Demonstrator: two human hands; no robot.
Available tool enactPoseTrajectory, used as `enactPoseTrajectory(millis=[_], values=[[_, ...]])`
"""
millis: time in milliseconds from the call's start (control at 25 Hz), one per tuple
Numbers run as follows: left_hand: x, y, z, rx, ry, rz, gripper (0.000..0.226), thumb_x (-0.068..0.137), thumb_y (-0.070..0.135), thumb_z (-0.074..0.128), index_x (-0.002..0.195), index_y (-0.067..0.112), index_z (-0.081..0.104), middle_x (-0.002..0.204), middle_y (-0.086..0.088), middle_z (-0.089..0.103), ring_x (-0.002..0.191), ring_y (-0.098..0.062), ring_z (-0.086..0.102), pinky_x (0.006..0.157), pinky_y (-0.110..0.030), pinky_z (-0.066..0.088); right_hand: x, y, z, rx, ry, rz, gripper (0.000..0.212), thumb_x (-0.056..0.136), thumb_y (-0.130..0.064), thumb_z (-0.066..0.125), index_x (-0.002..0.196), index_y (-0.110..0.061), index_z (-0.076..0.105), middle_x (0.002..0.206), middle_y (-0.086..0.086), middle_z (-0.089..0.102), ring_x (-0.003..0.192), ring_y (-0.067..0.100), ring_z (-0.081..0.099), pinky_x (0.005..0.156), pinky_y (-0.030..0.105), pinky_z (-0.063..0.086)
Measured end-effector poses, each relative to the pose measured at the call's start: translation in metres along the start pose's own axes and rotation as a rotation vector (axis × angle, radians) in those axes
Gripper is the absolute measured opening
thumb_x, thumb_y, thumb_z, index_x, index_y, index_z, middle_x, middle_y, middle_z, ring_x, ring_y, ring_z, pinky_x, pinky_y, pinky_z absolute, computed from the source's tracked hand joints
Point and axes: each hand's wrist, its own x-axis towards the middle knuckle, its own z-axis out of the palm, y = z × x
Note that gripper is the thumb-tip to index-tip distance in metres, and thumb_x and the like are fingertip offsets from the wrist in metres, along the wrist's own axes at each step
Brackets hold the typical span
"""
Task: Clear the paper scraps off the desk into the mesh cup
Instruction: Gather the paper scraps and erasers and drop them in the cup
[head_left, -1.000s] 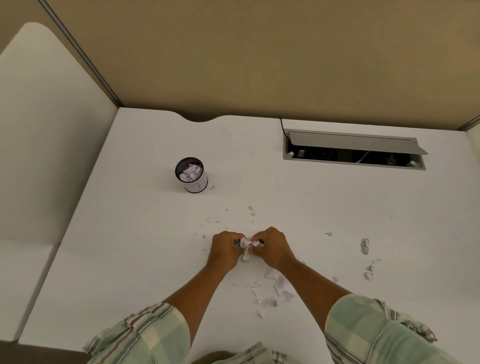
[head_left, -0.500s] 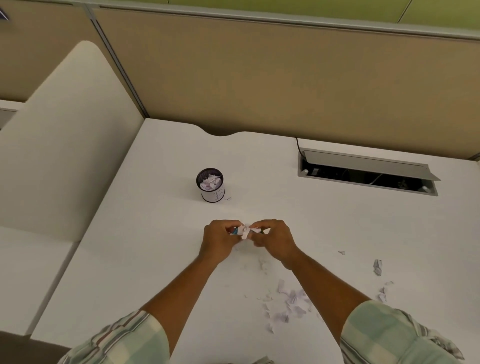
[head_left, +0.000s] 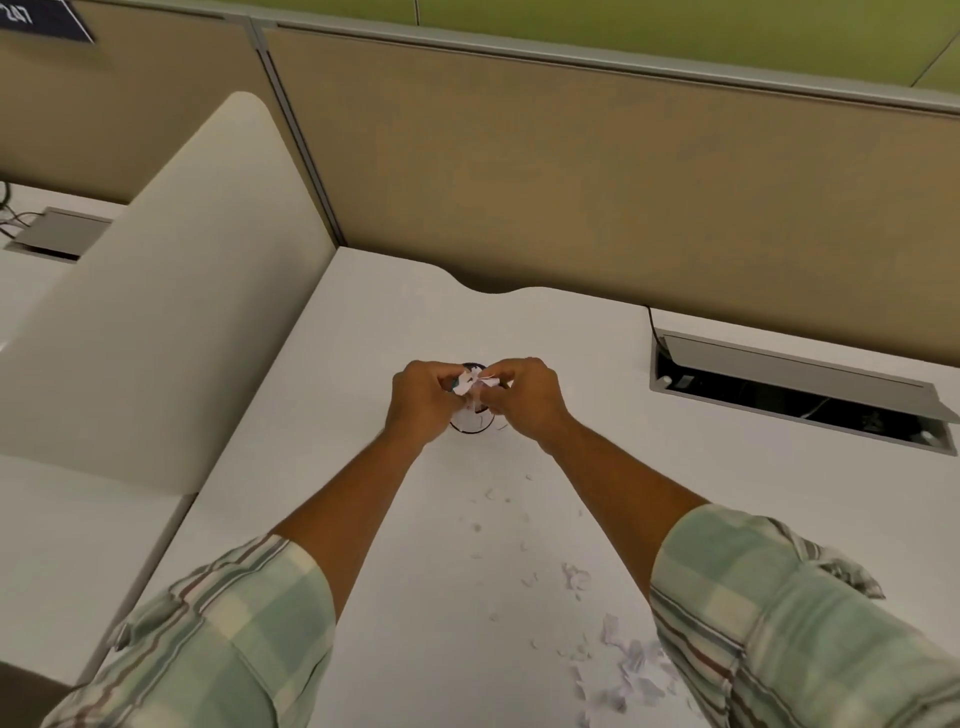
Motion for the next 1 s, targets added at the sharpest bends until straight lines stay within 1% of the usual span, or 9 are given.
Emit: enactPoseTrajectory(millis=[80, 200, 320, 480, 600, 760, 840, 920, 1000], values=[[0.013, -0.001, 0.0, 0.04, -0.011, -0.027, 0.024, 0.077, 0.019, 0.087, 0.101, 0.02, 0.082, 0.076, 0.003, 0.074, 0.07, -0.019, 0.066, 0.065, -0.029, 0.059, 0.018, -0.004, 0.01, -0.172, -0.014, -0.037, 0.013, 0.088, -0.019, 0.074, 0.096, -0.011, 0.082, 0.091, 0.006, 0.079, 0.071, 0.014, 0.068, 0.066, 0.013, 0.052], [0.027, -0.008, 0.003, 0.018, -0.038, -0.103, 0.024, 0.081, 0.014, 0.084, 0.105, 0.017, 0.082, 0.094, -0.008, 0.08, 0.081, -0.025, 0.07, 0.076, -0.036, 0.062, 0.037, -0.006, 0.023, -0.428, -0.078, -0.028, 0.013, 0.088, -0.016, 0.067, 0.089, -0.013, 0.08, 0.085, 0.007, 0.077, 0.075, 0.022, 0.07, 0.073, 0.029, 0.059], [0.034, -0.02, 0.003, -0.076, -0.046, -0.171, 0.031, 0.08, 0.012, 0.084, 0.11, 0.016, 0.079, 0.101, -0.009, 0.08, 0.089, -0.028, 0.074, 0.084, -0.041, 0.064, 0.043, -0.007, 0.034, -0.551, -0.121, -0.023, 0.014, 0.091, -0.019, 0.062, 0.09, -0.016, 0.075, 0.082, 0.004, 0.074, 0.075, 0.024, 0.07, 0.07, 0.03, 0.058], [0.037, -0.023, 0.002, -0.102, -0.039, -0.213, 0.031, 0.078, 0.012, 0.084, 0.107, 0.014, 0.077, 0.095, -0.008, 0.077, 0.087, -0.028, 0.076, 0.082, -0.041, 0.064, 0.046, -0.011, 0.036, -0.55, -0.154, -0.003, 0.016, 0.085, -0.021, 0.071, 0.1, -0.017, 0.074, 0.089, 0.004, 0.074, 0.079, 0.025, 0.072, 0.075, 0.035, 0.062], [0.037, -0.017, 0.001, -0.085, -0.045, -0.228, 0.037, 0.075, 0.016, 0.087, 0.11, 0.011, 0.075, 0.101, -0.007, 0.076, 0.093, -0.028, 0.074, 0.084, -0.038, 0.063, 0.043, -0.009, 0.028, -0.546, -0.154, -0.038, 0.026, 0.079, -0.02, 0.081, 0.103, -0.012, 0.074, 0.095, 0.006, 0.074, 0.084, 0.027, 0.07, 0.075, 0.038, 0.061], [0.038, -0.011, 0.001, -0.159, -0.051, -0.29, 0.047, 0.078, 0.003, 0.084, 0.122, 0.003, 0.07, 0.118, -0.016, 0.072, 0.105, -0.033, 0.072, 0.09, -0.047, 0.062, 0.038, -0.005, 0.019, -0.539, -0.094, -0.052, 0.028, 0.081, -0.016, 0.081, 0.108, -0.011, 0.073, 0.099, 0.007, 0.074, 0.083, 0.023, 0.065, 0.066, 0.026, 0.048], [0.038, -0.012, -0.003, -0.178, -0.032, -0.303, 0.041, 0.082, 0.0, 0.077, 0.122, 0.004, 0.07, 0.119, -0.015, 0.072, 0.109, -0.031, 0.071, 0.093, -0.046, 0.061, 0.036, -0.004, 0.017, -0.518, -0.065, -0.065, 0.019, 0.085, -0.009, 0.073, 0.104, -0.01, 0.075, 0.095, 0.008, 0.074, 0.077, 0.022, 0.062, 0.057, 0.019, 0.038], [0.037, -0.013, -0.008, -0.212, -0.011, -0.312, 0.032, 0.086, 0.0, 0.07, 0.118, 0.006, 0.072, 0.117, -0.014, 0.074, 0.108, -0.029, 0.071, 0.092, -0.046, 0.062, 0.035, -0.006, 0.016, -0.556, -0.073, -0.053, 0.009, 0.087, -0.005, 0.064, 0.091, -0.008, 0.072, 0.083, 0.009, 0.069, 0.073, 0.024, 0.059, 0.051, 0.022, 0.035], [0.035, -0.013, -0.012, -0.26, 0.001, -0.326, 0.028, 0.088, -0.001, 0.064, 0.113, 0.007, 0.074, 0.11, -0.013, 0.075, 0.102, -0.029, 0.073, 0.088, -0.047, 0.063, 0.028, -0.009, 0.021, -0.698, -0.127, -0.091, 0.012, 0.09, -0.006, 0.057, 0.078, -0.009, 0.058, 0.071, 0.005, 0.055, 0.07, 0.026, 0.056, 0.052, 0.027, 0.034]])
